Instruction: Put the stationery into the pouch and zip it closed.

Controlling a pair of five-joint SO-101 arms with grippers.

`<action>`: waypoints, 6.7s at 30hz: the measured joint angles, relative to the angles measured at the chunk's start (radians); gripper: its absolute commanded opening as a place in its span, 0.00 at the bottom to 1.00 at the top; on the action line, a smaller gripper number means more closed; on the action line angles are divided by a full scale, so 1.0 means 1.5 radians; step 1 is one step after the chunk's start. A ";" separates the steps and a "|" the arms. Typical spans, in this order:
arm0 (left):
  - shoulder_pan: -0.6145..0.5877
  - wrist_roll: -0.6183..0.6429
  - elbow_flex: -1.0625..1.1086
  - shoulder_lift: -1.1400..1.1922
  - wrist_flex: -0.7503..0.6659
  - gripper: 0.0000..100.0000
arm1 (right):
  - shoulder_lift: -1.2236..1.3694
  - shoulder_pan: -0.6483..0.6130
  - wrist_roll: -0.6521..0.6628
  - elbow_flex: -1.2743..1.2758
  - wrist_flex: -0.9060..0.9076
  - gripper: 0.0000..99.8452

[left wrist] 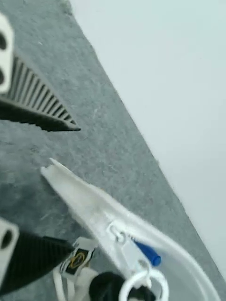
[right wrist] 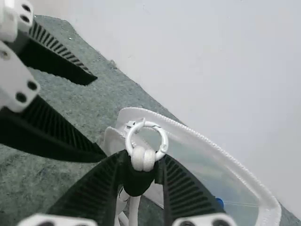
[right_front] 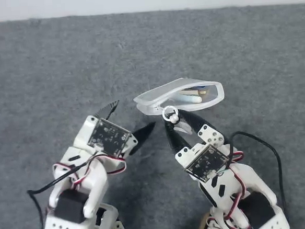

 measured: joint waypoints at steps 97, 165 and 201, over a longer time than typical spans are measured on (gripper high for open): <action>0.126 0.000 0.122 -0.003 -0.115 0.20 | 0.010 0.178 -0.101 0.065 -0.186 0.01; 0.154 -0.116 0.164 -0.012 -0.198 0.01 | 0.011 0.124 -0.081 0.090 -0.199 0.01; 0.155 -0.122 0.160 -0.012 -0.181 0.01 | 0.220 0.266 -0.083 0.031 -0.283 0.01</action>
